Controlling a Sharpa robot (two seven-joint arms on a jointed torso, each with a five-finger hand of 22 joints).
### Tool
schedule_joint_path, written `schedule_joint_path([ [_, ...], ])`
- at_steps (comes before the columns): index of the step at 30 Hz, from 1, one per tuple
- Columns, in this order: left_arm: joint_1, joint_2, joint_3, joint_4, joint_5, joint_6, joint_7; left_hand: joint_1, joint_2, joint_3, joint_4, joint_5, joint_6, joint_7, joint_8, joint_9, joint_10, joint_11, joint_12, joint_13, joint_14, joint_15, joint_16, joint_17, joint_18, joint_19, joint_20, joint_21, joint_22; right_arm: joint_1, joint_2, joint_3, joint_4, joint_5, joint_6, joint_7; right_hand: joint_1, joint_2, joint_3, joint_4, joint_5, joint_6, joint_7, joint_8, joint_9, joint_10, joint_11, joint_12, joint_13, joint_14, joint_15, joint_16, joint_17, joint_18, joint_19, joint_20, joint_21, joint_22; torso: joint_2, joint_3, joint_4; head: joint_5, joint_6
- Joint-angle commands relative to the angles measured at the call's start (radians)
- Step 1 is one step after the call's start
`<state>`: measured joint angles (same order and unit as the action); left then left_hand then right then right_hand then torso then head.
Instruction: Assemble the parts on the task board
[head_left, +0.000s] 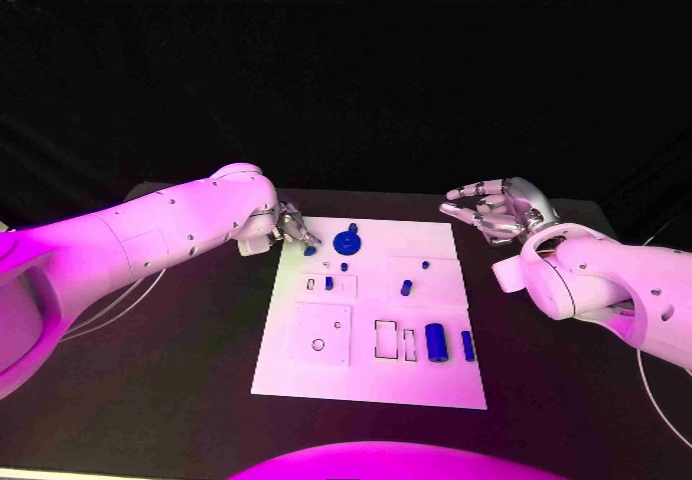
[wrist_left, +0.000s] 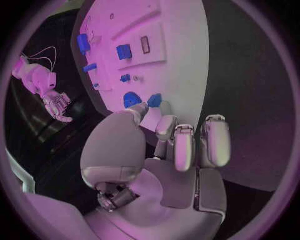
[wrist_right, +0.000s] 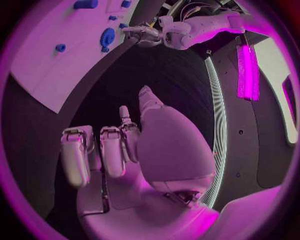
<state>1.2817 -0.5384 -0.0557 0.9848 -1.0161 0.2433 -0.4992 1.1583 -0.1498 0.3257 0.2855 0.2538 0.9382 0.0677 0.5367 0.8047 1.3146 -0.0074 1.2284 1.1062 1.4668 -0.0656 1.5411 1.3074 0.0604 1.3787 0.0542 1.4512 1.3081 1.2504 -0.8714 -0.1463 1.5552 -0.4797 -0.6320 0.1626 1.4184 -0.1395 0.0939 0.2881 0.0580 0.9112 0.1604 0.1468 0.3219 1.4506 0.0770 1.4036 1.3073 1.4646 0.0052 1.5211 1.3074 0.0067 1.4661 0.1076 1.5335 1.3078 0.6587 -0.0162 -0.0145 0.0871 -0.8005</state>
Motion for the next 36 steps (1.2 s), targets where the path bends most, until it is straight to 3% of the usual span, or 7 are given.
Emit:
schedule_joint_path([
  [1,-0.002,0.003,-0.001,-0.001,0.010,0.020,0.012,0.009,-0.001,0.004,0.000,-0.002,-0.006,-0.004,-0.003,-0.001,-0.008,0.001,-0.004,-0.002,0.086,0.004,-0.003,0.204,0.000,-0.005,0.001,-0.004,0.008,0.000,0.001,0.000,0.002,-0.003,0.008,0.009,-0.009,0.003,-0.006,-0.003,0.002,-0.005,0.001,0.006,0.001,-0.002,0.001,-0.004,0.139,0.078,-0.001,-0.004,0.161,0.003,0.085,0.002,-0.001,0.247,0.001,-0.0004,-0.0001,-0.001,-0.002],
  [11,-0.002,0.003,-0.001,-0.002,0.017,0.033,0.020,0.065,0.023,0.031,-0.004,-0.002,-0.009,-0.005,-0.009,-0.006,-0.012,0.000,-0.007,-0.007,0.087,0.004,-0.002,0.205,0.000,-0.007,0.002,-0.005,0.008,0.000,0.002,0.000,0.001,-0.003,0.008,0.009,-0.009,0.003,-0.006,-0.003,0.002,-0.005,0.001,0.006,0.001,-0.002,0.001,-0.004,0.139,0.078,-0.001,-0.004,0.161,0.003,0.085,0.002,-0.001,0.247,-0.001,-0.0001,0.0010,0.000,-0.004],
  [16,-0.002,0.002,-0.001,0.000,0.027,0.038,0.023,0.175,0.053,0.168,-0.059,0.000,-0.023,0.000,-0.023,-0.017,-0.017,0.002,-0.014,-0.016,0.088,0.004,0.001,0.210,0.001,-0.010,0.003,-0.007,0.007,0.000,0.003,0.000,0.000,-0.003,0.008,0.009,-0.009,0.005,-0.006,-0.003,0.002,-0.005,0.001,0.008,0.001,-0.001,0.000,-0.003,0.139,0.079,-0.002,-0.003,0.162,0.002,0.086,0.002,0.000,0.247,-0.001,-0.0005,0.0007,0.001,-0.004],
  [17,-0.002,0.001,-0.002,0.000,0.028,0.038,0.024,0.188,0.048,0.234,-0.084,0.001,-0.027,0.009,-0.022,-0.016,-0.020,0.007,-0.020,-0.022,0.088,0.009,0.002,0.211,0.001,-0.010,0.005,-0.007,0.008,0.000,0.003,0.000,0.000,-0.003,0.008,0.009,-0.009,0.005,-0.006,-0.003,0.002,-0.005,0.001,0.008,0.001,-0.001,0.000,-0.003,0.139,0.079,-0.002,-0.003,0.162,0.002,0.086,0.002,0.000,0.247,-0.001,-0.0005,0.0005,0.001,-0.004],
  [20,-0.002,-0.001,-0.002,0.002,0.030,0.033,0.025,0.166,0.035,0.304,-0.105,0.000,-0.029,0.009,-0.013,-0.010,-0.017,0.010,-0.021,-0.026,0.088,0.013,0.001,0.210,0.001,-0.011,0.008,-0.007,0.009,0.000,0.004,0.000,0.000,-0.003,0.008,0.010,-0.009,0.005,-0.006,-0.003,0.002,-0.005,0.001,0.008,0.001,-0.001,0.000,-0.003,0.139,0.079,-0.002,-0.003,0.162,0.002,0.086,0.002,0.000,0.247,-0.001,-0.0004,0.0006,0.001,-0.004],
  [30,-0.003,-0.016,0.002,0.018,0.040,-0.030,0.063,0.149,0.030,0.335,-0.117,-0.003,-0.030,0.010,-0.008,-0.006,-0.016,0.012,-0.020,-0.027,0.088,0.014,0.002,0.212,0.001,-0.010,0.009,-0.006,0.011,0.000,0.004,0.000,-0.003,-0.003,0.008,0.010,-0.009,0.005,-0.006,-0.003,0.002,-0.005,0.001,0.008,0.001,-0.001,0.000,-0.003,0.139,0.079,-0.002,-0.003,0.162,0.002,0.086,0.002,0.000,0.247,-0.001,-0.0005,0.0011,0.000,-0.001],
  [36,-0.003,-0.041,0.005,0.049,0.058,-0.077,0.108,0.118,0.004,0.339,-0.120,-0.006,-0.031,0.008,-0.002,-0.002,-0.015,0.011,-0.020,-0.029,0.089,0.014,0.003,0.213,0.001,-0.009,0.010,-0.006,0.012,0.000,0.003,0.000,-0.005,-0.003,0.008,0.011,-0.009,0.005,-0.006,-0.003,0.002,-0.005,0.001,0.008,0.001,-0.001,0.000,-0.003,0.139,0.079,-0.002,-0.003,0.162,0.002,0.086,0.002,0.000,0.247,-0.002,-0.0006,0.0022,0.000,0.001],
])
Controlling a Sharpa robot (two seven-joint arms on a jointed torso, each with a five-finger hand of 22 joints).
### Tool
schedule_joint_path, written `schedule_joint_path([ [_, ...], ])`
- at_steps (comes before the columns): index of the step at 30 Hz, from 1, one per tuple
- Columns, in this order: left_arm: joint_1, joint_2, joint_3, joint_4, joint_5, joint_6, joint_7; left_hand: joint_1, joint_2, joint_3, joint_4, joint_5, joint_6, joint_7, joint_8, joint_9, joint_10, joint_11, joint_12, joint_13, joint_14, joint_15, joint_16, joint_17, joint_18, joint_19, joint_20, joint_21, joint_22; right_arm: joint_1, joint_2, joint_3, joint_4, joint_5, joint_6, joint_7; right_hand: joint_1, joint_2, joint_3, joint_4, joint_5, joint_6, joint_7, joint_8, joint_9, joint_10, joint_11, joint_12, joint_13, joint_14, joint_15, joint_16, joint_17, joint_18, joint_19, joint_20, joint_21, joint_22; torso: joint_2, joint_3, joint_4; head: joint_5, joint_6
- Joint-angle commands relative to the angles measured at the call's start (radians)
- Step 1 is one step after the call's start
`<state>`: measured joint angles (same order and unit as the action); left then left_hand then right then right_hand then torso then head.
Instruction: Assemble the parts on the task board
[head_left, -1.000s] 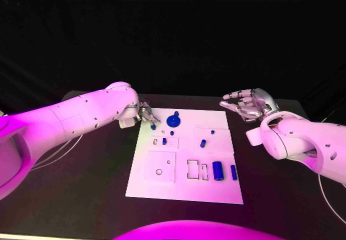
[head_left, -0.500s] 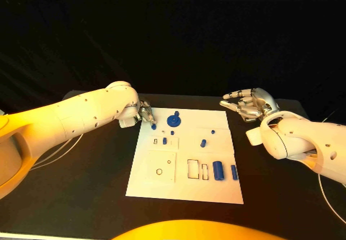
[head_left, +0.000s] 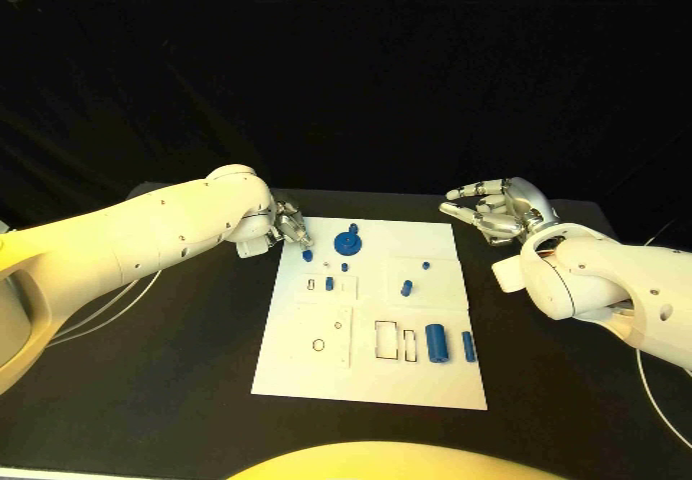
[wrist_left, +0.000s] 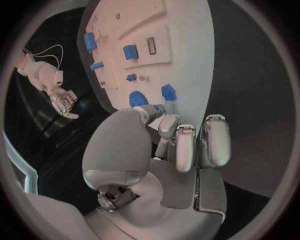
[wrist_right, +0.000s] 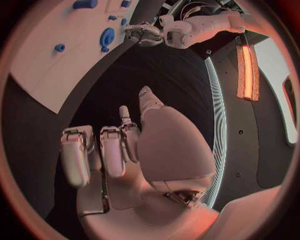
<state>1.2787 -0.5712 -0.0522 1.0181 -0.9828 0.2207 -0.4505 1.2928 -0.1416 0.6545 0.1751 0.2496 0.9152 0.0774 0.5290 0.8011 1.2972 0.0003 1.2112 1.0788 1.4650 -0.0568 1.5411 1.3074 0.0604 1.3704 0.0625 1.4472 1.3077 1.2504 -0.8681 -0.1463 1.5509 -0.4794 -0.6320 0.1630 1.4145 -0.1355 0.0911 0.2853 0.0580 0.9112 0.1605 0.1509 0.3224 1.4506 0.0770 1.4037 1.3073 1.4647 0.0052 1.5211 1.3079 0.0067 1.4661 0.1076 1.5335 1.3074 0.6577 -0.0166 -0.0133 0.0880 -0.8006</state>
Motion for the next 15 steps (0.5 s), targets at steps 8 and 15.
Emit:
schedule_joint_path([
  [8,0.000,-0.055,0.003,0.086,-0.019,-0.125,0.140,-0.091,-0.094,-0.068,0.010,-0.006,-0.019,0.005,-0.010,-0.012,-0.049,0.009,-0.049,-0.064,0.081,0.008,-0.012,0.187,0.008,-0.027,0.001,-0.020,-0.017,-0.001,-0.002,0.000,-0.002,-0.003,0.009,0.010,-0.005,0.001,-0.003,0.000,0.002,-0.005,0.001,0.004,0.001,-0.001,0.000,-0.003,0.139,0.079,-0.001,-0.003,0.162,0.002,0.086,0.002,0.000,0.248,-0.002,0.0001,0.0020,0.002,0.003],
  [15,-0.006,-0.095,0.002,0.149,-0.168,-0.178,0.208,-0.080,-0.128,-0.141,0.022,-0.007,-0.059,0.035,-0.048,-0.039,-0.150,0.036,-0.136,-0.176,0.062,0.031,-0.036,0.145,0.021,-0.077,0.018,-0.056,-0.072,-0.003,-0.005,0.000,-0.003,-0.002,0.011,0.009,-0.005,0.001,-0.003,0.000,0.002,-0.005,0.001,0.004,0.001,-0.001,0.000,-0.003,0.139,0.079,-0.001,-0.003,0.162,0.002,0.086,0.002,0.000,0.248,-0.001,-0.0003,0.0033,0.003,0.005],
])
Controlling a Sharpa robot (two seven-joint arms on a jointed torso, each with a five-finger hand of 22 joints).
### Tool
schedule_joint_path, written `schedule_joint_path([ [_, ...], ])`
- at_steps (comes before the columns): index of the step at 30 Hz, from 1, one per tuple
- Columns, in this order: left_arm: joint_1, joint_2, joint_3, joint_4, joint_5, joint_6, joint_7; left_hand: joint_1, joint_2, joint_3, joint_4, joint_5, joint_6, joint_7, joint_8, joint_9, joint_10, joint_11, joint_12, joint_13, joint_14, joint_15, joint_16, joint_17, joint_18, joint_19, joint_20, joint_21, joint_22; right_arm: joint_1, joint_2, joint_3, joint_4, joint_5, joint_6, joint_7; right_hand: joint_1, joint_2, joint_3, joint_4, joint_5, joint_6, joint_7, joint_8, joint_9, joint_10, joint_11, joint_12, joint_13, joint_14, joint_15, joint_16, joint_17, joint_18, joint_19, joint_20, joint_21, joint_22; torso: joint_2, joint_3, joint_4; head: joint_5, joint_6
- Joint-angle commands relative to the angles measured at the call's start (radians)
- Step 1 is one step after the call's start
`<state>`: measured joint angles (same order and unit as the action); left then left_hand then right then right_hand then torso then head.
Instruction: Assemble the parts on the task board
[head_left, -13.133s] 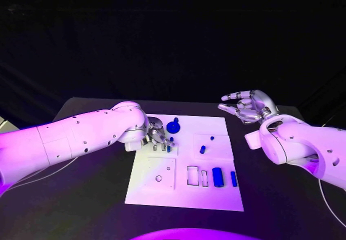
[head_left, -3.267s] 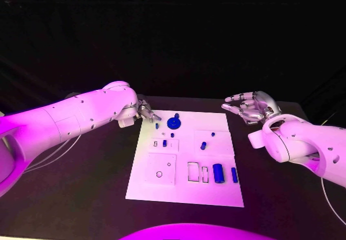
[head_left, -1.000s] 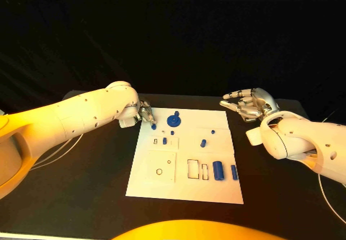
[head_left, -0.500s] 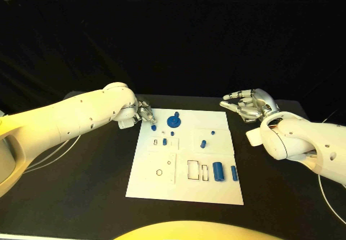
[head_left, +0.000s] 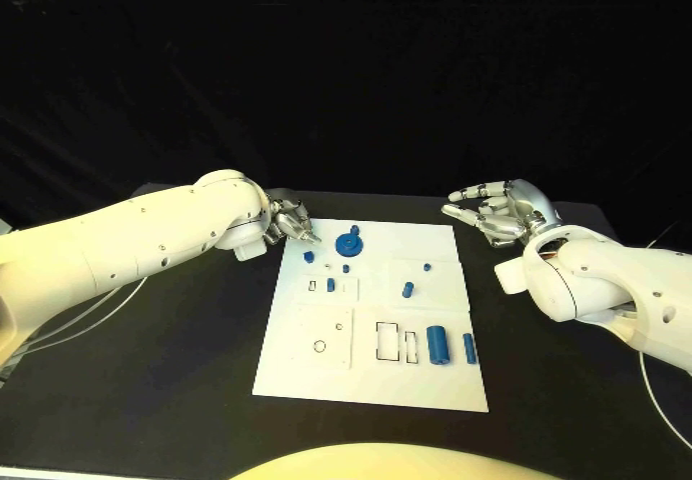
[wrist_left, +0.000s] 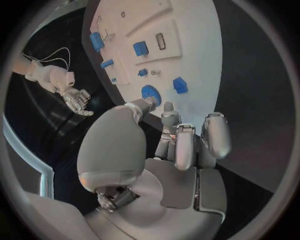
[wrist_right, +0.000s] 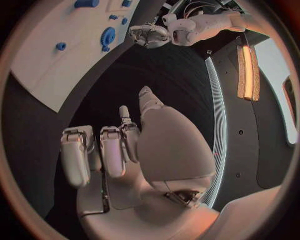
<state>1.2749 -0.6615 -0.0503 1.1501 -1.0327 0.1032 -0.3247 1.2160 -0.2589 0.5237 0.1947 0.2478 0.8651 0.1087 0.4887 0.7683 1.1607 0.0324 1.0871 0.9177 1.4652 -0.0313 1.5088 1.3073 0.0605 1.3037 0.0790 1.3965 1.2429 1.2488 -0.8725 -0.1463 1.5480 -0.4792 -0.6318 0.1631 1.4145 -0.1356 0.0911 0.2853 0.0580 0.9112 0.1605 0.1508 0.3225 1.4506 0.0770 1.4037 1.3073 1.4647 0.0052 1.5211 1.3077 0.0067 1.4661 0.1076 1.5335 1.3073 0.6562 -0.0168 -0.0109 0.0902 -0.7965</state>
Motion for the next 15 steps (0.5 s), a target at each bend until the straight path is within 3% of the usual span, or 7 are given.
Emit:
schedule_joint_path([
  [1,-0.004,-0.009,0.000,0.025,-0.147,-0.063,0.086,-0.001,-0.013,-0.019,0.005,-0.005,-0.011,0.006,-0.012,-0.009,-0.020,0.006,-0.016,-0.022,0.059,0.008,-0.006,0.141,0.021,-0.013,0.003,-0.007,-0.010,-0.002,-0.001,0.000,0.000,-0.003,0.011,0.009,-0.005,0.001,-0.003,0.000,0.002,-0.005,0.001,0.004,0.001,-0.001,0.000,-0.003,0.139,0.079,-0.001,-0.003,0.162,0.002,0.086,0.002,0.000,0.248,0.000,0.0000,0.0014,0.001,0.000],
  [5,-0.012,-0.017,-0.001,0.043,-0.238,-0.069,0.094,0.001,-0.025,-0.093,0.037,-0.008,-0.020,0.015,-0.024,-0.024,-0.053,0.016,-0.038,-0.059,0.049,0.018,-0.015,0.124,0.028,-0.037,0.015,-0.026,-0.036,-0.004,-0.002,0.000,-0.001,-0.002,0.011,0.008,-0.005,0.001,-0.003,0.000,0.002,-0.005,0.001,0.004,0.001,-0.001,0.000,-0.003,0.139,0.079,-0.001,-0.003,0.162,0.002,0.086,0.002,0.000,0.248,0.001,0.0008,0.0005,0.002,0.001],
  [9,-0.023,-0.018,-0.005,0.050,-0.336,-0.065,0.095,0.041,-0.019,-0.166,0.076,-0.011,-0.023,0.014,-0.027,-0.035,-0.068,0.016,-0.043,-0.079,0.045,0.020,-0.018,0.117,0.031,-0.047,0.019,-0.036,-0.047,-0.006,-0.002,0.000,-0.002,-0.002,0.012,0.008,-0.005,0.001,-0.003,0.000,0.002,-0.005,0.001,0.004,0.001,-0.001,0.000,-0.003,0.139,0.079,-0.001,-0.003,0.162,0.002,0.086,0.002,0.000,0.248,0.002,-0.0001,-0.0016,0.004,-0.001],
  [15,-0.031,-0.016,-0.007,0.052,-0.409,-0.052,0.083,0.064,-0.015,-0.208,0.094,-0.011,-0.022,0.012,-0.027,-0.041,-0.070,0.015,-0.040,-0.085,0.045,0.019,-0.016,0.118,0.031,-0.047,0.019,-0.038,-0.046,-0.008,-0.003,0.000,-0.002,-0.002,0.012,0.007,-0.005,0.001,-0.003,0.000,0.002,-0.005,0.001,0.004,0.001,-0.001,0.000,-0.003,0.139,0.079,-0.001,-0.003,0.162,0.002,0.086,0.002,0.000,0.248,0.002,0.0003,-0.0021,0.006,-0.003],
])
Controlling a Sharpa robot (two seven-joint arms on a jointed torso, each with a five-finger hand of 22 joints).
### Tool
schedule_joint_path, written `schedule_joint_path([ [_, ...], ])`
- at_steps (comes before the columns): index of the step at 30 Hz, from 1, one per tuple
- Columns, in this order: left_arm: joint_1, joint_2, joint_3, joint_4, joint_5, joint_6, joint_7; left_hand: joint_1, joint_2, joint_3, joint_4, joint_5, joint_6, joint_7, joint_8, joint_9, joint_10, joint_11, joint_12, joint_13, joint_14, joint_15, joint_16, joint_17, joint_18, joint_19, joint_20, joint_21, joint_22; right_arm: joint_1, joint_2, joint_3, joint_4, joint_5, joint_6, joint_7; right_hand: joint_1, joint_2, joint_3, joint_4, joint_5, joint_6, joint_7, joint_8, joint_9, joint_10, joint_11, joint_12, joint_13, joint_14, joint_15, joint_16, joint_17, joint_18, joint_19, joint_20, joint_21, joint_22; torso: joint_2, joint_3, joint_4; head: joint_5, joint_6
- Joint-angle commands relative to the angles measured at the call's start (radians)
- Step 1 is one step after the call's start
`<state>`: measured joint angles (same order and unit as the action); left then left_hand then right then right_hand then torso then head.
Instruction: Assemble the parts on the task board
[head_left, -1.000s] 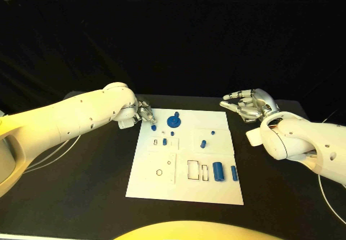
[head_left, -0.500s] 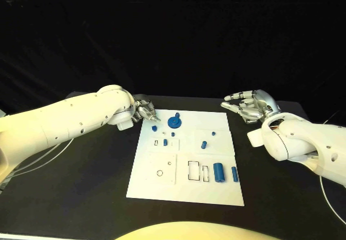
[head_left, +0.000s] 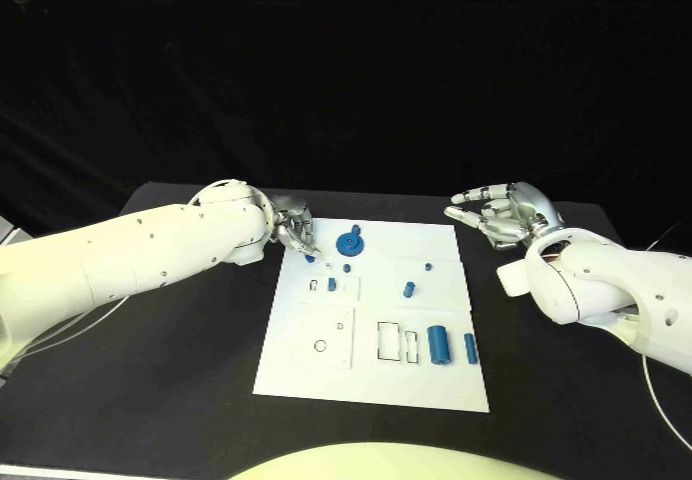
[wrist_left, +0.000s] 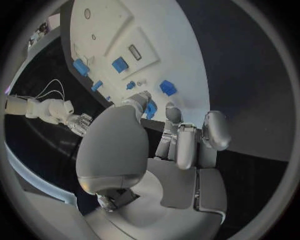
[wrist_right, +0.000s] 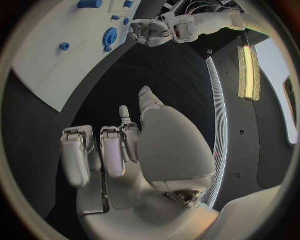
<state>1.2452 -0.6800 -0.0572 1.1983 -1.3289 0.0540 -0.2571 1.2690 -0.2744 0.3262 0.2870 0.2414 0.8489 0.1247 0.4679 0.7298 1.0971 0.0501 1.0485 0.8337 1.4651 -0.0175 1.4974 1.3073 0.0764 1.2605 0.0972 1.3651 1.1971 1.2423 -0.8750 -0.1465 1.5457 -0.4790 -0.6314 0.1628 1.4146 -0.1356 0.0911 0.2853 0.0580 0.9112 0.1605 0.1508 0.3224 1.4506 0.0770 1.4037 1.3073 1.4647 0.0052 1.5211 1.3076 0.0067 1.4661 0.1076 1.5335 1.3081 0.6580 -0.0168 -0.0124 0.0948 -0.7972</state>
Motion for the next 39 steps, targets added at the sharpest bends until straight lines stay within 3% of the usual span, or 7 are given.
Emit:
schedule_joint_path([
  [1,-0.001,0.003,0.000,0.004,-0.119,0.000,0.014,0.011,0.001,-0.011,0.002,-0.005,-0.006,-0.004,-0.006,-0.002,-0.006,-0.003,-0.001,-0.001,0.045,0.005,-0.005,0.118,0.015,-0.004,0.001,-0.006,0.000,-0.001,-0.001,0.000,0.000,-0.003,0.012,0.008,-0.005,0.001,-0.003,0.000,0.002,-0.005,0.001,0.004,0.001,-0.001,0.000,-0.003,0.139,0.079,-0.001,-0.003,0.162,0.002,0.086,0.002,0.000,0.247,0.001,0.0005,-0.0007,0.001,-0.001],
  [7,-0.005,0.006,-0.003,0.007,-0.138,0.019,0.006,0.025,0.020,-0.057,0.004,-0.005,0.017,-0.012,0.017,0.001,0.011,-0.010,0.019,0.013,0.048,0.000,-0.001,0.124,0.014,0.002,-0.001,-0.004,0.006,-0.002,-0.001,0.000,0.000,-0.003,0.012,0.008,-0.004,0.003,-0.004,-0.001,0.002,-0.006,0.001,0.006,0.002,-0.002,0.000,-0.004,0.138,0.079,-0.002,-0.003,0.162,0.002,0.086,0.001,0.000,0.247,0.000,0.0005,-0.0003,0.001,-0.003],
  [39,-0.015,0.013,-0.008,0.005,-0.144,0.048,0.013,0.070,0.036,-0.103,0.003,-0.025,0.029,-0.023,0.052,0.008,0.029,-0.020,0.043,0.030,0.052,-0.008,0.004,0.130,0.013,0.007,-0.007,-0.003,0.012,-0.002,0.000,0.000,0.001,-0.003,0.014,0.006,-0.004,0.003,-0.004,-0.001,0.002,-0.006,0.001,0.006,0.002,-0.002,0.000,-0.004,0.138,0.079,-0.002,-0.003,0.162,0.002,0.086,0.001,0.000,0.247,0.001,0.0000,-0.0009,0.001,-0.008],
])
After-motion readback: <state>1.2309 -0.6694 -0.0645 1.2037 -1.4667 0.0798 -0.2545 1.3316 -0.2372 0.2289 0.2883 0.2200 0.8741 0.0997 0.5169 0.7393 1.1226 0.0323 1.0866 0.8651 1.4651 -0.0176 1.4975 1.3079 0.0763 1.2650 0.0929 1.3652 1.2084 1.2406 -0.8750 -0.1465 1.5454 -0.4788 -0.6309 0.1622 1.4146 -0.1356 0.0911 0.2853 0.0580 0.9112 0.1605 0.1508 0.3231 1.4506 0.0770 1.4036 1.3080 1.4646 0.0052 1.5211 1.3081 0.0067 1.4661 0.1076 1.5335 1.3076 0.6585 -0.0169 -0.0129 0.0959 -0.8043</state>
